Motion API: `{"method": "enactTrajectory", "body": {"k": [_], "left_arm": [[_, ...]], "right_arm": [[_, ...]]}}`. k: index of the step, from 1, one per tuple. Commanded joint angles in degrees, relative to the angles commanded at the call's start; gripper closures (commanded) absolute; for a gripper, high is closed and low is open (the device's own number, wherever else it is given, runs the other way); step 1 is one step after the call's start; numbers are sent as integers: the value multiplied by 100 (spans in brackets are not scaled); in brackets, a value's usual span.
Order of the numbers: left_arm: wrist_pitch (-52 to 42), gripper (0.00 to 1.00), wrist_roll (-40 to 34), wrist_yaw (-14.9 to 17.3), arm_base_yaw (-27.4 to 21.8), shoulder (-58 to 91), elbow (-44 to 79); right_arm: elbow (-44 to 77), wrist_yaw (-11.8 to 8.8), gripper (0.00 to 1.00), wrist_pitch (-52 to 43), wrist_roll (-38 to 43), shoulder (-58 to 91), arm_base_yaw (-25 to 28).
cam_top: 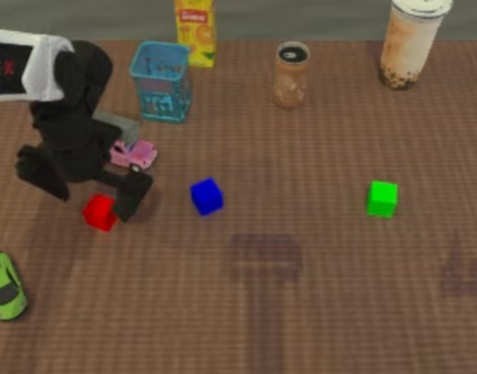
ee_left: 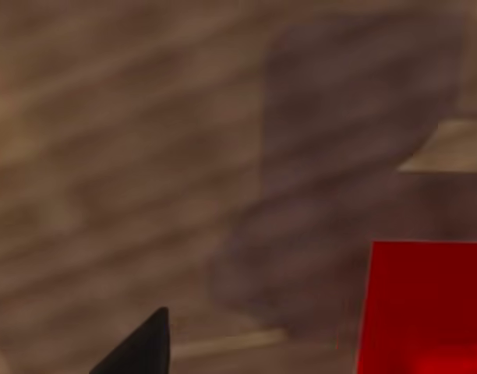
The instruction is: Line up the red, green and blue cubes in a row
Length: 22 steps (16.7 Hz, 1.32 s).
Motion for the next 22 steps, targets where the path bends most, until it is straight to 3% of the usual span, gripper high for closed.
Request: {"method": "enactTrajectory", "body": {"k": [7, 20, 22], "left_arm": [[492, 0, 3, 3, -3, 280, -269], [492, 98, 3, 3, -3, 280, -269], [492, 100, 3, 3, -3, 280, -269]], "right_arm": [[0, 0, 0, 0, 0, 0, 0], [0, 0, 0, 0, 0, 0, 0], [0, 0, 0, 0, 0, 0, 0]]}}
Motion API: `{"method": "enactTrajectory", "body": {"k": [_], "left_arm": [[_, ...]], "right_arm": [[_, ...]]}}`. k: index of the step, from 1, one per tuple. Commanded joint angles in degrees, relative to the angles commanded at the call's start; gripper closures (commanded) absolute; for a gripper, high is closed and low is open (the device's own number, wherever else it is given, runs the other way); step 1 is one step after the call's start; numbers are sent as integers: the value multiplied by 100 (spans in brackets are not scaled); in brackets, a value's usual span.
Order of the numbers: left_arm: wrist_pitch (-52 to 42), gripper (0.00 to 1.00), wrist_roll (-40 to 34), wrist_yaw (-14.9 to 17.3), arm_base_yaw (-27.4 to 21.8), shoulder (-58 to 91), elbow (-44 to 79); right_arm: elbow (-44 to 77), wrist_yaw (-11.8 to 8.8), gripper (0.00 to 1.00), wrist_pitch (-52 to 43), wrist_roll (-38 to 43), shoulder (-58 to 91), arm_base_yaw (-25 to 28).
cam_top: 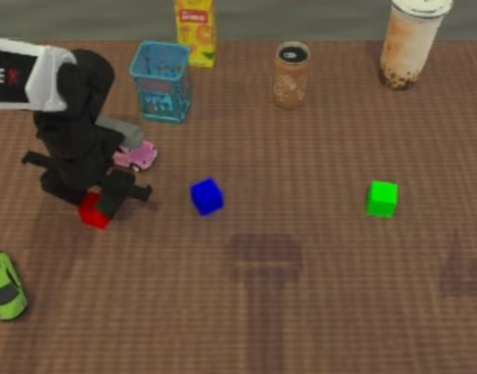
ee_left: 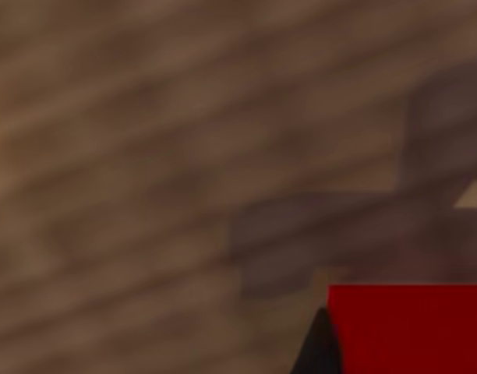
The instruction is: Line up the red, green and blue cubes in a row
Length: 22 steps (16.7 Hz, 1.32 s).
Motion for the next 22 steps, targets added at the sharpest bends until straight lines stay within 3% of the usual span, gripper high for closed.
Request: {"method": "enactTrajectory", "body": {"k": [8, 15, 22], "left_arm": [[-120, 100, -20, 43, 5, -254, 101], [-1351, 100, -37, 38, 105, -779, 767], [-1458, 100, -105, 31, 24, -832, 830]], "right_arm": [[0, 0, 0, 0, 0, 0, 0], [0, 0, 0, 0, 0, 0, 0], [0, 0, 0, 0, 0, 0, 0]]}}
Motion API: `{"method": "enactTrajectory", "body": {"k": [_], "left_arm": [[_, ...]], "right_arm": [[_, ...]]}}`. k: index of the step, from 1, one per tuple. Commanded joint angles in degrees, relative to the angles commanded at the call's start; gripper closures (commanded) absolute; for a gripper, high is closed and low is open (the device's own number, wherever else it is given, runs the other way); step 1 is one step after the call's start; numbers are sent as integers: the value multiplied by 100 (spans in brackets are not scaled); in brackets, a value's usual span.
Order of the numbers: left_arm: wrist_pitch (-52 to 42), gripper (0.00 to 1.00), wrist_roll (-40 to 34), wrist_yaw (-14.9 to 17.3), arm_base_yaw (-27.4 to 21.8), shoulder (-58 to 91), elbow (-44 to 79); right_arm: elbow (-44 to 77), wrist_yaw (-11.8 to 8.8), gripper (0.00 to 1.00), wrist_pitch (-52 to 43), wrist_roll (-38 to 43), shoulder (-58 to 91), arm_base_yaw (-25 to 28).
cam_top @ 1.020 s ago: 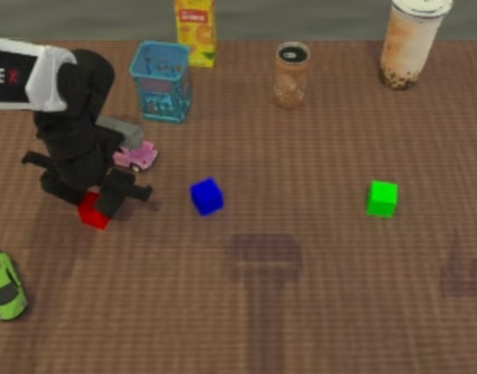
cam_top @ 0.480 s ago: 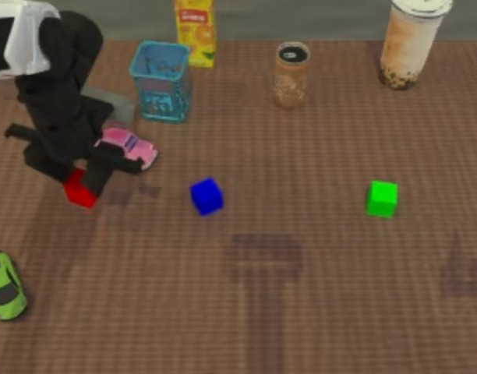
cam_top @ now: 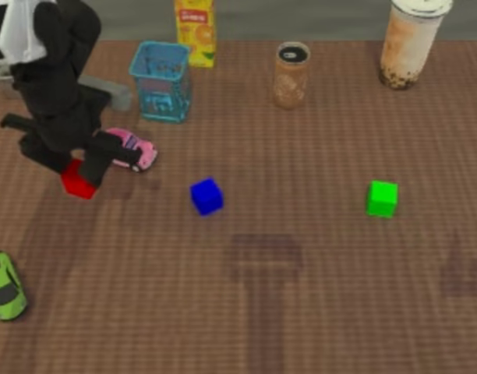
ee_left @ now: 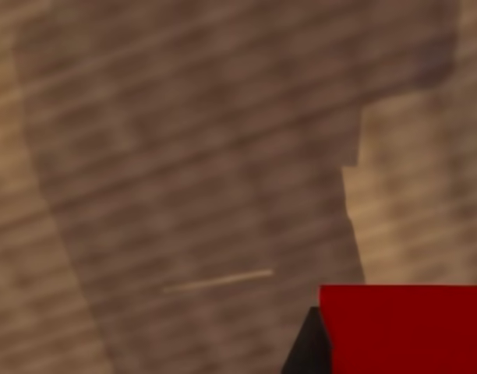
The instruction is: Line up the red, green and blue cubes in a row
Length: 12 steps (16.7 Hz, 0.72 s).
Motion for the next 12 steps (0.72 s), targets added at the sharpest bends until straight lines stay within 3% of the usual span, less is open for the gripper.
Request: {"method": "enactTrajectory", "body": {"k": [4, 12], "left_arm": [[-87, 100, -868, -39, -480, -43, -4], [-262, 100, -3967, -152, -1924, -414, -275]], "right_arm": [[0, 0, 0, 0, 0, 0, 0], [0, 0, 0, 0, 0, 0, 0]]}}
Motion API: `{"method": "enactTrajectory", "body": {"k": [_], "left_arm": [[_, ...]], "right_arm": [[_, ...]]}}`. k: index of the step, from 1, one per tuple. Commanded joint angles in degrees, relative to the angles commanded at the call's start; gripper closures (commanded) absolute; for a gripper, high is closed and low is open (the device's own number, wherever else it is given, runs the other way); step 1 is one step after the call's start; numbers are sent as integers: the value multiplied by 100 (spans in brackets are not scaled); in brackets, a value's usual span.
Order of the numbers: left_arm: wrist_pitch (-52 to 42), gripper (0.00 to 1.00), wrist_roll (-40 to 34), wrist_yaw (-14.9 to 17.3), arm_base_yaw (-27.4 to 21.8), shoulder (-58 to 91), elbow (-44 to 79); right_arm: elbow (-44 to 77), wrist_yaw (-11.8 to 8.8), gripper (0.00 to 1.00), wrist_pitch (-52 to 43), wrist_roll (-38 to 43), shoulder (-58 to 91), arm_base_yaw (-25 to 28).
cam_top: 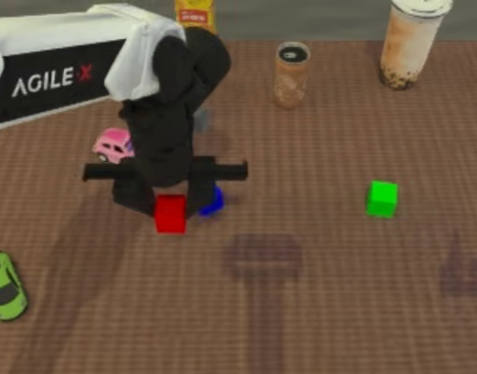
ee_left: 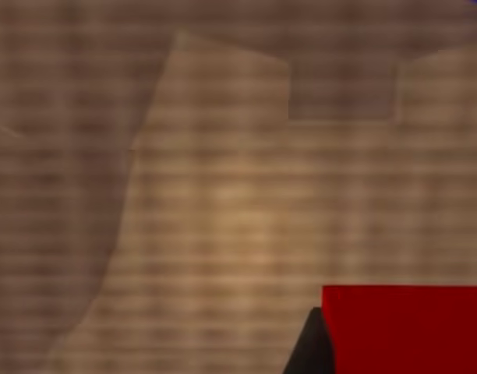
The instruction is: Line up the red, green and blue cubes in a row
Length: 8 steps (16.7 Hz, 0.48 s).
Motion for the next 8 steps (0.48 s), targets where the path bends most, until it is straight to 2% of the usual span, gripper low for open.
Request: {"method": "enactTrajectory", "body": {"k": [3, 8], "left_arm": [[20, 100, -431, -29, -270, -156, -72], [44, 100, -433, -25, -261, -134, -72]], "right_arm": [[0, 0, 0, 0, 0, 0, 0], [0, 0, 0, 0, 0, 0, 0]]}}
